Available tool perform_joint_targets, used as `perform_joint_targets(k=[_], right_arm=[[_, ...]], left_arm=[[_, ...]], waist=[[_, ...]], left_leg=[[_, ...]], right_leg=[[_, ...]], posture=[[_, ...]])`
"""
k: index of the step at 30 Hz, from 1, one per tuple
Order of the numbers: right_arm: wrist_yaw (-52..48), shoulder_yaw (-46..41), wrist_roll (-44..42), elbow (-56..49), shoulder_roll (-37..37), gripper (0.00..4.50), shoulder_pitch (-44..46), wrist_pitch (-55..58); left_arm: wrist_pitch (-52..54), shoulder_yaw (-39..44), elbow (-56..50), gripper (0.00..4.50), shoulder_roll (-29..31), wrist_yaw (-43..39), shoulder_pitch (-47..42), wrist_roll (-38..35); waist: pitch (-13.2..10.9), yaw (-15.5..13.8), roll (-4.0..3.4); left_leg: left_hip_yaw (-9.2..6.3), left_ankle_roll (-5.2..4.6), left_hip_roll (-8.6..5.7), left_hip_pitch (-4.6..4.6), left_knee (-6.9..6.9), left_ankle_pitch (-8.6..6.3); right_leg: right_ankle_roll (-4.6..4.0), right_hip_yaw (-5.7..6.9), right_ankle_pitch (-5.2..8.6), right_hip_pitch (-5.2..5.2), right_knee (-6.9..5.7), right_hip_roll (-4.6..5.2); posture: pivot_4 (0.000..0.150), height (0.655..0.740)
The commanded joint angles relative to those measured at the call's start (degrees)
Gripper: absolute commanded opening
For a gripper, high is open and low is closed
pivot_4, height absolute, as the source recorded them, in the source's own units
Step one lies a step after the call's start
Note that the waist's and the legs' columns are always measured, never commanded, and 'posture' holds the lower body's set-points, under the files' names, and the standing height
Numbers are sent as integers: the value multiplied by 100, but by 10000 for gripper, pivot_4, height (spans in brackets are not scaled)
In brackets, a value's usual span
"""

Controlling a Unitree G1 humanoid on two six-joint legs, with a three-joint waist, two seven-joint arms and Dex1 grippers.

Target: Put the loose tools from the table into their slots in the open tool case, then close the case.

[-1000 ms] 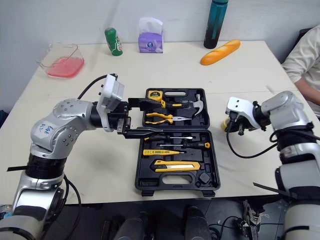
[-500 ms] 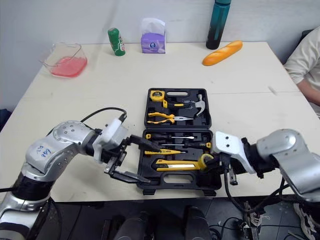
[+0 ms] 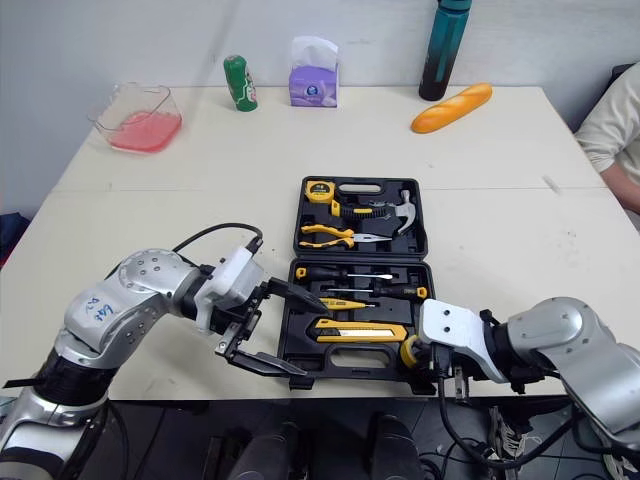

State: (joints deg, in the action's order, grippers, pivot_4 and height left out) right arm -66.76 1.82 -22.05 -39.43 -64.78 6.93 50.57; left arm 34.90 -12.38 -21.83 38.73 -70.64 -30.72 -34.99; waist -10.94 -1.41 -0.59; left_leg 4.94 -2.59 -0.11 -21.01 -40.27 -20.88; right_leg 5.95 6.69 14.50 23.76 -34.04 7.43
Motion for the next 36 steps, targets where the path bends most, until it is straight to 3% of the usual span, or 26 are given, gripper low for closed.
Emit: perform_joint_targets(k=[1, 2, 5, 9, 14, 18, 23, 36], right_arm=[[14, -101, -336, -279, -64, 517, -60, 175], [21, -139, -399, -302, -90, 7186, -67, 240], [-130, -485, -687, -514, -301, 17380, -199, 351], [-68, -1350, -1122, -510, -311, 38772, -289, 559], [223, -1982, -1369, -116, 721, 38772, -795, -246], [341, -1954, -1168, 265, 1794, 27083, -1431, -1449], [453, -1646, -794, 722, 2593, 937, -2222, -2582], [539, -728, 296, 2625, 2923, 353, -2351, -4546]], left_arm=[[-33, 5, -84, 45000, -30, 25, -88, 19], [-31, 3, -81, 45000, -35, 28, -93, 20], [-17, -3, -93, 45000, -59, 38, -113, 13], [62, 39, -117, 45000, -82, 54, -170, -61], [49, 40, -84, 45000, -96, 37, -158, -46], [69, 14, -41, 45000, -155, 61, -205, -45], [147, 41, 39, 45000, -213, 53, -327, -85], [268, 78, 41, 45000, -139, -5, -455, -92]], waist=[[0, 0, 0], [0, 0, 0], [0, -14, 0], [-1, -11, 2], [1, -16, 14], [0, -21, 12], [2, -9, 12], [18, 7, 39]], left_leg=[[-1, 0, 0, 0, 0, 0], [-2, 0, 0, -1, 0, 0], [-7, 0, 1, -4, 1, 0], [-14, -3, -2, -7, -3, 2], [-28, -4, -3, -7, -1, 2], [-32, -3, -7, -7, -1, 5], [-30, -6, -14, -3, 0, 10], [-28, -3, -7, 34, 9, 9]], right_leg=[[0, 1, 0, 0, 0, 0], [0, 0, 0, 0, 1, 0], [0, 1, 0, 0, 5, -1], [2, 6, -1, -6, 8, 2], [3, 15, -2, -16, 15, 1], [3, 19, -2, -19, 14, 0], [9, 22, -5, -22, 10, -3], [6, 18, -3, -46, 13, -13]], posture=[[1500, 7314], [1500, 7314], [1500, 7314], [1500, 7314], [1500, 7314], [1500, 7314], [1500, 7314], [1500, 7314]])
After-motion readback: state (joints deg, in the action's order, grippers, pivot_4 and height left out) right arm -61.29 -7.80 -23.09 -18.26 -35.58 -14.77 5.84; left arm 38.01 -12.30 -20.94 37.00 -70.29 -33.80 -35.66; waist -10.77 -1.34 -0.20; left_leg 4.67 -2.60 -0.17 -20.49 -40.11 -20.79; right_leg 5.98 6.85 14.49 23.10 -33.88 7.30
